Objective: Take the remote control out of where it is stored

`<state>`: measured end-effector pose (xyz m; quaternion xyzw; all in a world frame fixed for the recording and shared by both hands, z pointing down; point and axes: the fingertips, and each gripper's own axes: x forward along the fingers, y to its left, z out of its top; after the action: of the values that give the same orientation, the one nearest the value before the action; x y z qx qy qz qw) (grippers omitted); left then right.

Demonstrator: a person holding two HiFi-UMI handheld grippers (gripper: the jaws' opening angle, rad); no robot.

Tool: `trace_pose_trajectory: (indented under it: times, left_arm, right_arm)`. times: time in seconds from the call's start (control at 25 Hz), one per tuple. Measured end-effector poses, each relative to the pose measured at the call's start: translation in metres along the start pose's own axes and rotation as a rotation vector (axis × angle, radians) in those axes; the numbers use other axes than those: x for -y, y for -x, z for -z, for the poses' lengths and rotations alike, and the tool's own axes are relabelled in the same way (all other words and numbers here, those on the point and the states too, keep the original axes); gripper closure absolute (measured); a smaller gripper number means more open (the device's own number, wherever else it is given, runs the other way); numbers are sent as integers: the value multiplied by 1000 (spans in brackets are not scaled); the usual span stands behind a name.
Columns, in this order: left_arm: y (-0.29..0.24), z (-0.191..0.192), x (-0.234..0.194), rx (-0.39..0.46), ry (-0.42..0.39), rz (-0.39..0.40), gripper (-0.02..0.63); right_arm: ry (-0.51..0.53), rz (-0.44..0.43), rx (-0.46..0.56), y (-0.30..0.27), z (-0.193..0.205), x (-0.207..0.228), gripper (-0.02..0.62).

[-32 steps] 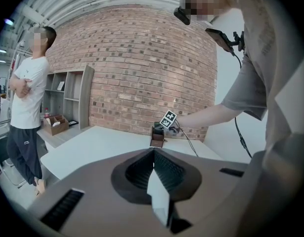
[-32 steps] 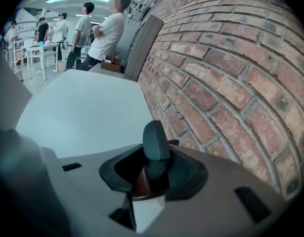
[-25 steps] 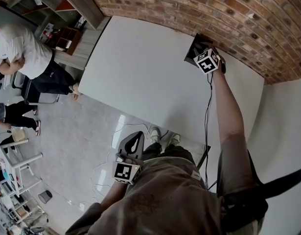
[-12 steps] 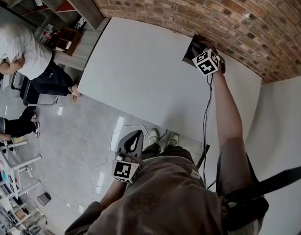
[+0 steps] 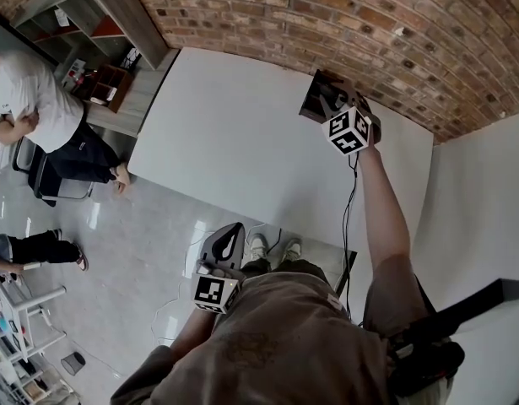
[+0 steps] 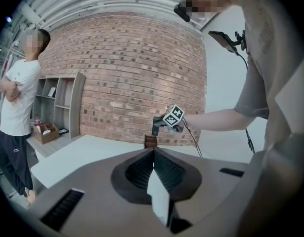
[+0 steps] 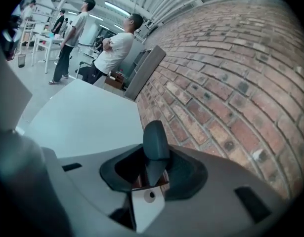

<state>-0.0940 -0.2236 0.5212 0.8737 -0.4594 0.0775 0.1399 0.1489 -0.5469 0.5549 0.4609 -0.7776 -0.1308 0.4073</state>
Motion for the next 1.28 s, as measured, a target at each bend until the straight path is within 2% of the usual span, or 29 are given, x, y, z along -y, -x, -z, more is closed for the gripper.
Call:
trace_pose_trajectory:
  times: [0.16,0.48,0.76,1.04,1.28]
  left_arm:
    - [-2,-6,-1,6,-14,6,595]
    - [-12,-45,0,107,-93,45,595]
    - [-16,-88,-8,196,-129,50,595]
    - [-12,-131,-16,280,-169,40,595]
    - [-2,-171,-13,351,-173,32,595]
  right_arm:
    - [32,53,69,42,-28,0,471]
    - [78,190,258,145,-90,-4,471]
    - [249,297,355,229,-140,-24,471]
    - [321,324,420,290,-162,-56,471]
    - [295,403,508,342,-164,-77,471]
